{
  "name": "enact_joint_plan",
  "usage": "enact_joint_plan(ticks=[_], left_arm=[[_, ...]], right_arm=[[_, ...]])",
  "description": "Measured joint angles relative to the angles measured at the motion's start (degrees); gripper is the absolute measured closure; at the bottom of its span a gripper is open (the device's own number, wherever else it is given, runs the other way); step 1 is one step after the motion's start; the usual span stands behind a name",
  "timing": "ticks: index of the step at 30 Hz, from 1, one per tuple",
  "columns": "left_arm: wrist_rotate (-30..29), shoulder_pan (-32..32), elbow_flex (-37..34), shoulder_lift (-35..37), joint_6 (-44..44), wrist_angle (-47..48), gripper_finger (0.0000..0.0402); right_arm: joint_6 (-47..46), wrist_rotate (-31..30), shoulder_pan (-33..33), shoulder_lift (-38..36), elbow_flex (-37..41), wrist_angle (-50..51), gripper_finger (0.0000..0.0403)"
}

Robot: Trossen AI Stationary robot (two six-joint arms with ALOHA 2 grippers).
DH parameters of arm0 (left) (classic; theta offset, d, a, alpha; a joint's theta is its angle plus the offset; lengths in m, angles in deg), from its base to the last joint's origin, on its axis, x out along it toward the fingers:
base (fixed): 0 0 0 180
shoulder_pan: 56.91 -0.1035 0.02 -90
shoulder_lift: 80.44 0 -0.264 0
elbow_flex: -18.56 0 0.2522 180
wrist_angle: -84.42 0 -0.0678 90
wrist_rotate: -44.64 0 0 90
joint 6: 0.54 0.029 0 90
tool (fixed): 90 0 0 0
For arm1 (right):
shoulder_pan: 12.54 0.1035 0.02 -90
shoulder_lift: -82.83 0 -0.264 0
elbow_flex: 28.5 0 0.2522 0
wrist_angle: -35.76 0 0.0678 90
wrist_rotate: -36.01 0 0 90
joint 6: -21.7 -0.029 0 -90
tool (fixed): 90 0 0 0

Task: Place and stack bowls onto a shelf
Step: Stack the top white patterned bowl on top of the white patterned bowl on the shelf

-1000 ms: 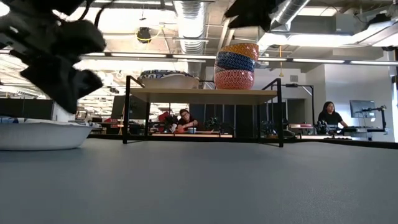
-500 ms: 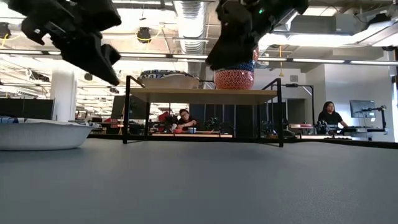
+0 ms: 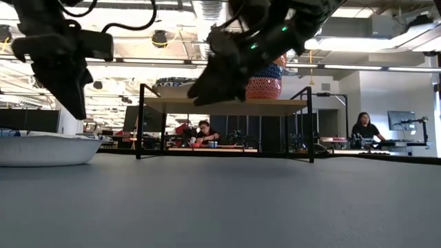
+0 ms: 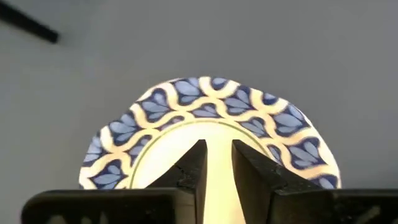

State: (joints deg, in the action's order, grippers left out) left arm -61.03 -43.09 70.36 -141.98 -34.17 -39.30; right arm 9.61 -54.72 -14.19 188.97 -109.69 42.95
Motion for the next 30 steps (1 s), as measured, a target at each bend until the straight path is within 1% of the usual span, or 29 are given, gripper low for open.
enact_joint_plan(ticks=[3, 4, 8, 12, 15, 18, 21, 24, 28, 30], left_arm=[[0.86, -0.23, 0.00, 0.02, -3.47, 0.76, 0.0315], [1.45, -0.26, 0.00, 0.02, -4.21, 0.59, 0.0303], [1.87, -0.23, 0.00, 0.01, -6.54, 2.95, 0.0253], [3.32, -0.14, -0.02, 0.02, -5.93, 7.07, 0.0225], [3.88, 0.75, -0.02, -0.33, -5.60, 7.34, 0.0223], [4.32, 2.03, -0.02, -2.22, -4.59, 6.13, 0.0233], [6.83, 2.55, -0.02, -6.23, -4.14, 3.67, 0.0247], [7.55, 2.76, -0.02, -11.25, -4.56, 0.90, 0.0257], [9.91, 2.50, -0.04, -17.76, -2.76, -1.62, 0.0259], [11.36, 2.19, 0.20, -20.21, -0.68, -2.95, 0.0259]], right_arm=[[-0.28, -0.02, -0.06, 2.92, -0.78, -3.27, 0.0191], [-1.10, 0.00, -0.16, 4.17, -1.39, -5.90, 0.0191], [-8.55, -0.05, -0.65, 8.16, -3.80, -11.64, 0.0191], [-13.05, 0.87, -1.22, 11.34, -6.74, -11.92, 0.0191], [-14.74, 1.07, -1.18, 12.80, -8.28, -11.55, 0.0191], [-16.31, 1.09, -0.97, 14.22, -9.87, -12.03, 0.0191], [-16.84, 1.07, -0.75, 14.28, -10.17, -11.64, 0.0191], [-16.60, 1.07, -0.74, 14.10, -10.26, -10.86, 0.0191], [-16.58, 1.09, -1.33, 13.54, -10.22, -8.89, 0.0191], [-16.59, 2.17, -1.46, 13.51, -10.22, -8.12, 0.0191]])
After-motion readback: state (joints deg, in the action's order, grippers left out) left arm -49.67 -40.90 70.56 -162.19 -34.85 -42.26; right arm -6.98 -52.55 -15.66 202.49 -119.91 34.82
